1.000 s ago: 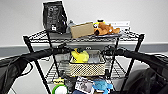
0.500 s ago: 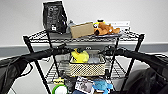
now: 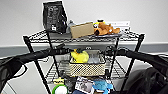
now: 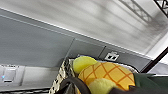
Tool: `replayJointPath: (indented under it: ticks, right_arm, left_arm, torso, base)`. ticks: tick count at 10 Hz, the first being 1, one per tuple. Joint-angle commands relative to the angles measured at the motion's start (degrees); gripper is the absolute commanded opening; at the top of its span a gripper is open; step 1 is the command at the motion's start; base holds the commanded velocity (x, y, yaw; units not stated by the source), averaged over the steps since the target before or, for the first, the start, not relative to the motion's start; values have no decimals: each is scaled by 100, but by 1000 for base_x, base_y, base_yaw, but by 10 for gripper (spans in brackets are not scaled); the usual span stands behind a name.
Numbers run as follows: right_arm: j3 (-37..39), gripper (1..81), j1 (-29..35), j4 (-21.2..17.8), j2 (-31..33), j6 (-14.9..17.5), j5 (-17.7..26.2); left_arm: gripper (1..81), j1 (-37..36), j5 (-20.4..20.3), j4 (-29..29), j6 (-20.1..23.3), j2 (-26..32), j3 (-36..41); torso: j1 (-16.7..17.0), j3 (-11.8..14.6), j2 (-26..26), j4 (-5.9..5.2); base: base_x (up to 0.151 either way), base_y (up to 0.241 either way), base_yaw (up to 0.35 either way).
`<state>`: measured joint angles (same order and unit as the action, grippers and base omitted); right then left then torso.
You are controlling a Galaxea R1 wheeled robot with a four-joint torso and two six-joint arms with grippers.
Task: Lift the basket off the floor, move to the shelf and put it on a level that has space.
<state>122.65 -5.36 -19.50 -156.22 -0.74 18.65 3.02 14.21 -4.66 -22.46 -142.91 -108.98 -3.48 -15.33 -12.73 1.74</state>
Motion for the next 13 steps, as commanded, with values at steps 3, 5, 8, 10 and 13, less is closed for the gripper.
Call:
replayJointPath:
  ticks: [3, 5, 8, 10, 13]
  right_arm:
    - [-2341, 811, 997, -80, 1608, -383, -458]
    - [-2896, 811, 936, -80, 2056, -400, -485]
    - [-3581, 811, 777, -80, 2724, -392, -634]
    - [-4116, 811, 549, -88, 3224, -401, -740]
    - [-5031, 811, 75, -80, 3963, -435, -1030]
  left_arm:
    - [811, -940, -77, 70, -31, 1166, 1343]
    - [811, -834, -77, 61, -31, 1580, 1765]
    - [811, -667, -85, 70, -40, 2247, 2521]
    - [811, -517, -94, 61, -31, 2686, 2969]
    - [811, -245, -103, 17, -40, 3266, 3557]
  torso:
    - [0, 0, 0, 0]
    - [0, 0, 0, 0]
    - [0, 0, 0, 0]
    - [0, 0, -2, 0]
    - [0, 0, -2, 0]
  base:
    - [0, 0, 0]
    - [0, 0, 0]
    - [0, 0, 0]
    - [0, 0, 0]
    - [0, 0, 0]
